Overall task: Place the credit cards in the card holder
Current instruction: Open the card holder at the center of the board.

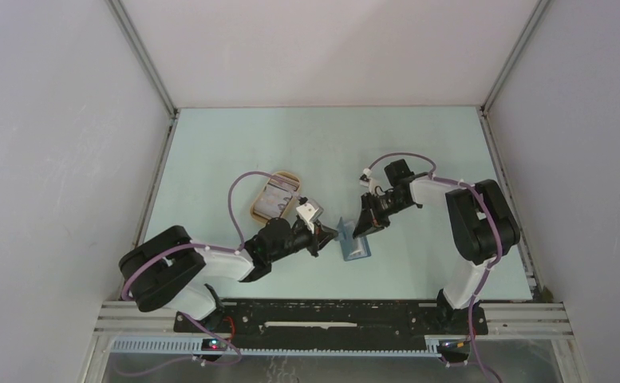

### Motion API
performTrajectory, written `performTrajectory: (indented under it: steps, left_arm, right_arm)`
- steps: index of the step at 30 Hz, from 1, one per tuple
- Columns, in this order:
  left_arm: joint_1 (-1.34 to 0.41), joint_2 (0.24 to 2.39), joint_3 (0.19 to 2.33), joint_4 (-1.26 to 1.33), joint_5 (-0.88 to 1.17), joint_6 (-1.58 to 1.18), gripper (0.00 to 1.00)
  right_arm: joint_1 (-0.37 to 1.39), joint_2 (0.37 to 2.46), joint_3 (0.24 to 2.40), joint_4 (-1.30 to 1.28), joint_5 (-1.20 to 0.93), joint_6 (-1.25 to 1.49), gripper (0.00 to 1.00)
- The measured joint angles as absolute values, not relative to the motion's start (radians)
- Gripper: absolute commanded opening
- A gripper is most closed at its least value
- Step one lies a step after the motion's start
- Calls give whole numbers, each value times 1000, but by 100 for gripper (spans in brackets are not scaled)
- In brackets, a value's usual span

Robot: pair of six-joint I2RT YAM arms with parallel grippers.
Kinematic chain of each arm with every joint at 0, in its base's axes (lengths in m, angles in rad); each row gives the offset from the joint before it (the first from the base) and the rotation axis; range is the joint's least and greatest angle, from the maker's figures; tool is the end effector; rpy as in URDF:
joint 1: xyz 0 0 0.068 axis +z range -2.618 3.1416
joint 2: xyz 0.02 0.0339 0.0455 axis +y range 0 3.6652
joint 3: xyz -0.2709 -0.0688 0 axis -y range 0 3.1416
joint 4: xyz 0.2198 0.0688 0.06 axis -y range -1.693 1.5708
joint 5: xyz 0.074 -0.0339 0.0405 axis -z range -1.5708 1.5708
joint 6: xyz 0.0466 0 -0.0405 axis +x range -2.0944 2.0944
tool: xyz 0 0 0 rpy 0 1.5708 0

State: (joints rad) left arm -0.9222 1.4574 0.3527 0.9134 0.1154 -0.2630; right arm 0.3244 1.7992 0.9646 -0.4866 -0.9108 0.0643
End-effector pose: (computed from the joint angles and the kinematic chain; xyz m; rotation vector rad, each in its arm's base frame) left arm 0.1527 -0.2103 0.1904 0.6862 1.7319 -0.9465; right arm 0.2714 0.1301 0.1554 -0.5251 2.7099 1.3906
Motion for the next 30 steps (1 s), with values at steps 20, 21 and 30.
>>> performTrajectory:
  steps: [20,21,30]
  left_arm:
    - [-830,1443,322,767,75,-416,12]
    - [-817,1459,322,763,83,-434,13]
    - [-778,1554,322,731,145,-527,16]
  right_arm:
    - [332,1640,972,-482,-798,33,0]
    - [339,1639,974,-481,-780,30,0]
    - [507,1737,1010,-484,-766,22,16]
